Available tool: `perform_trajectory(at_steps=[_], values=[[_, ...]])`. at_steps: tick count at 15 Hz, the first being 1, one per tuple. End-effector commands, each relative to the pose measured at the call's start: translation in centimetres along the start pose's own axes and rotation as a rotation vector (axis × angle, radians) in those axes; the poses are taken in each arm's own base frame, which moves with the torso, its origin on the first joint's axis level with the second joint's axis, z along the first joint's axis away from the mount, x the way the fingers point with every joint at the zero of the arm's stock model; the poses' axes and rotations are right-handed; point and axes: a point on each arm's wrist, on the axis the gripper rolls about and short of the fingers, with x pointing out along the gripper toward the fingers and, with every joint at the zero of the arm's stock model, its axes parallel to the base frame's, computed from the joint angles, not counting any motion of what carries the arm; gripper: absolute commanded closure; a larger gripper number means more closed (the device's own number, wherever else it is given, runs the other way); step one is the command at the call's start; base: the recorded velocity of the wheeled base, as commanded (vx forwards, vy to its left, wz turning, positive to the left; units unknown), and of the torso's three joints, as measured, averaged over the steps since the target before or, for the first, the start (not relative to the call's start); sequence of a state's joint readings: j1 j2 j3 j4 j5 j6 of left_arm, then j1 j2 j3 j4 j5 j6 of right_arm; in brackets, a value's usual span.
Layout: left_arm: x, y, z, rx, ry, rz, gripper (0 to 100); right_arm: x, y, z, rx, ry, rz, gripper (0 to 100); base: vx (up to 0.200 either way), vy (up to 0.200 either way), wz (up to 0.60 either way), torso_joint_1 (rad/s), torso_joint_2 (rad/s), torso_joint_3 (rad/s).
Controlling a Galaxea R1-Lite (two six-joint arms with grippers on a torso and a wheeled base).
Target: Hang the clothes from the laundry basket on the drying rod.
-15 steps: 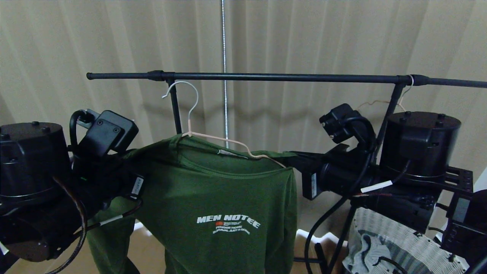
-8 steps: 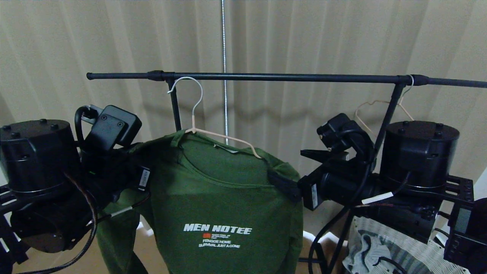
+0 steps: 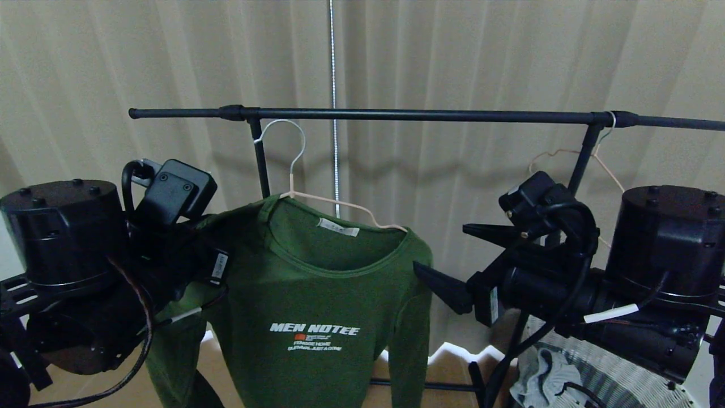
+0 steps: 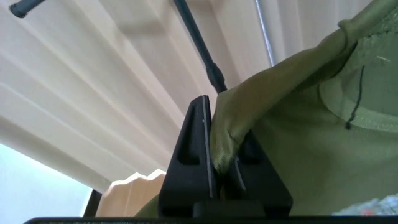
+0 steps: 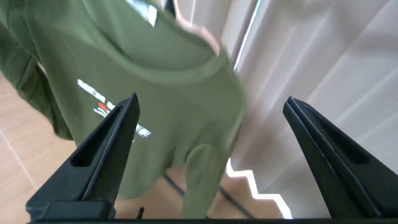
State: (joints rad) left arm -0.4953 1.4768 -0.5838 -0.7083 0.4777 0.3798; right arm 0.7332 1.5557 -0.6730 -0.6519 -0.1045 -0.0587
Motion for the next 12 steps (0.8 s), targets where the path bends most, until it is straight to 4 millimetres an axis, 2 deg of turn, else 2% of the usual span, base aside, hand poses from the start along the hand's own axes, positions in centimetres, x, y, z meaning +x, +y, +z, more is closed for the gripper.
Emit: perform_trajectory(at_steps=[1,4,7,12], values=[[0.2,-0.6,0.3,0.001,-0.008,-0.017,100,0.8,0.1,0.2,-0.036,-0.001,0.000,0,0.000,0.000,0.00,0.000,0.00,0.000],[0.0,-1.3,1.1,0.002,-0.035,-0.045,100,1.9,0.2,0.9,-0.127,-0.016,-0.002,0,0.000,0.000,0.00,0.000,0.00,0.000],[-0.7,-2.1,1.5,0.007,-0.061,-0.084,100,4.4,0.1,1.9,-0.240,-0.037,-0.020,0,0.000,0.000,0.00,0.000,0.00,0.000],[-1.0,-2.6,1.4,0.016,-0.064,-0.109,100,6.9,-0.9,2.6,-0.287,-0.047,-0.066,0,0.000,0.000,0.00,0.000,0.00,0.000]])
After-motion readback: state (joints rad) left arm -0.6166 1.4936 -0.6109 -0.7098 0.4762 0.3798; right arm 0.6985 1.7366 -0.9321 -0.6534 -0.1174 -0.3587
